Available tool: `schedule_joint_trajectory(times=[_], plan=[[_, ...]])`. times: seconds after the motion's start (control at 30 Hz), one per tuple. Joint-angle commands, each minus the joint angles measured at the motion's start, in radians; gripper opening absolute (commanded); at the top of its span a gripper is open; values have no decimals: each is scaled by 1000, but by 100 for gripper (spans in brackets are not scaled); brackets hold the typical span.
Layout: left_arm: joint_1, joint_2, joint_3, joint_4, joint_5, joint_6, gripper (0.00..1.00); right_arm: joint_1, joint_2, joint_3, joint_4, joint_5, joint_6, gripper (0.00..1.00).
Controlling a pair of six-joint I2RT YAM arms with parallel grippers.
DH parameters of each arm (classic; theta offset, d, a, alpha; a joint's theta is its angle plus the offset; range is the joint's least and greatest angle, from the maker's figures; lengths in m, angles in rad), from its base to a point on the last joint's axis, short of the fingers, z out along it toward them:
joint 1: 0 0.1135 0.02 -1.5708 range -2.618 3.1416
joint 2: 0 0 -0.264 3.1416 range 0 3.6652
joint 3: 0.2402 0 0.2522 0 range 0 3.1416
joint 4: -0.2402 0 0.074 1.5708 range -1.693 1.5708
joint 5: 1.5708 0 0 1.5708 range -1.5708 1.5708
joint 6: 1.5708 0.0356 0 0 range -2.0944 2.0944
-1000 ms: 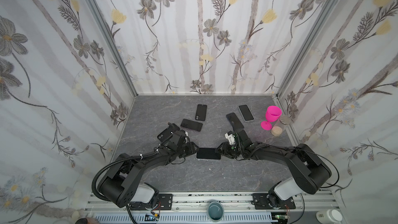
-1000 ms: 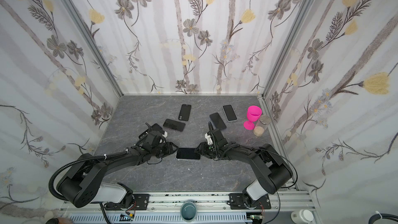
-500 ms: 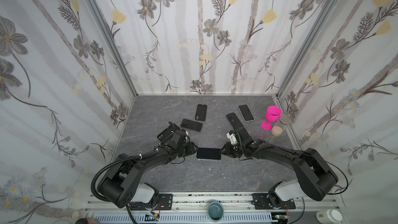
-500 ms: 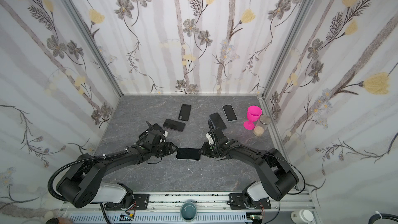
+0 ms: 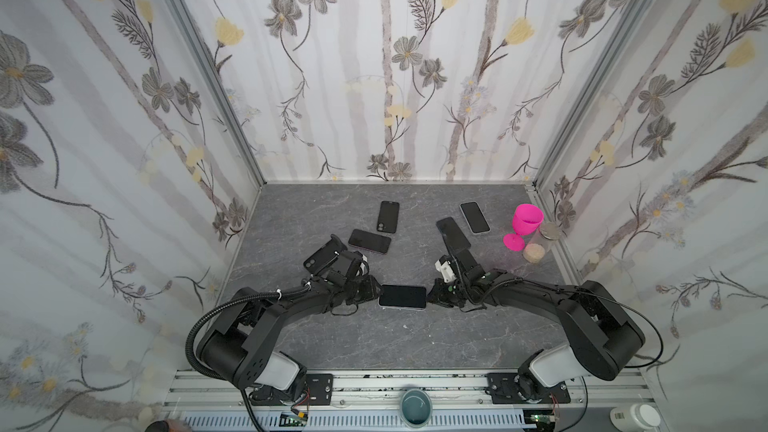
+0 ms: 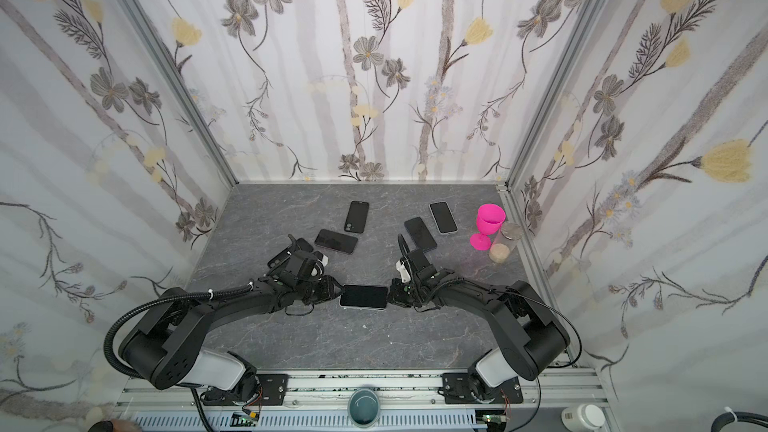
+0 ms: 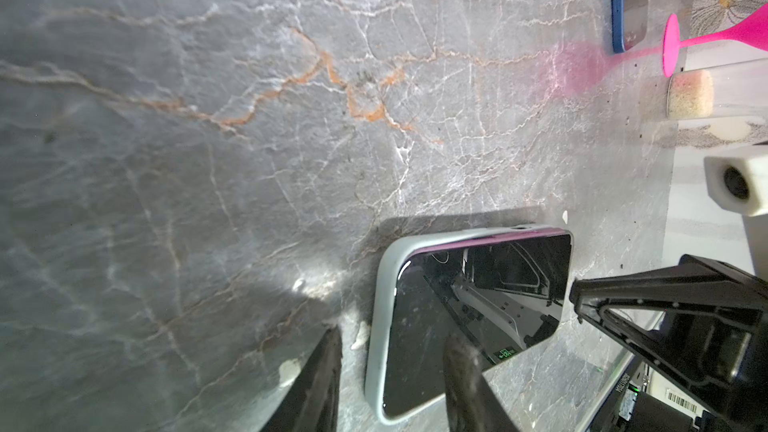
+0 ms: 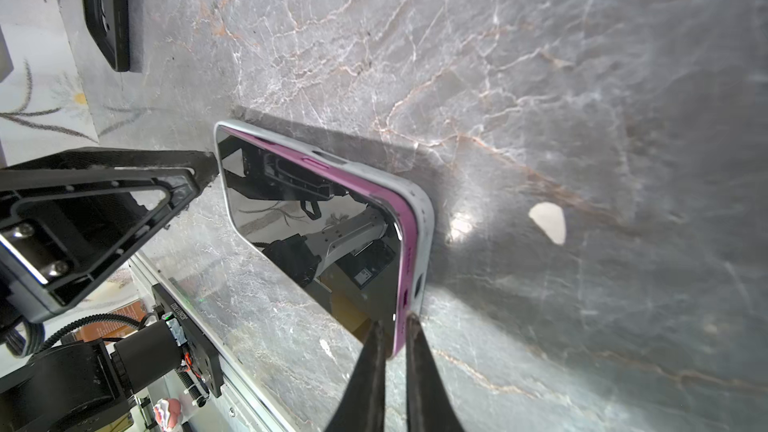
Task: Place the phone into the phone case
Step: 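Press the phone flat into the case with right gripper while left holds rim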
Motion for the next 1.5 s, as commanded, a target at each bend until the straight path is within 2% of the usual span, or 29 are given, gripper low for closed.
schedule_joint_trajectory(times=[0.0,0.73,1.0,1.47], plan=[[-2,10,11,-1,16,10,36,3,12,11,18,-17,-4,12],[-13,32,10,-2,45,-1,30,22,67,44,-49,3,-39,10],[-12,5,-2,-6,3,-1,29,23,37,85,-105,45,-59,13],[-12,4,-3,-17,10,8,22,41,36,94,-129,51,-63,13]])
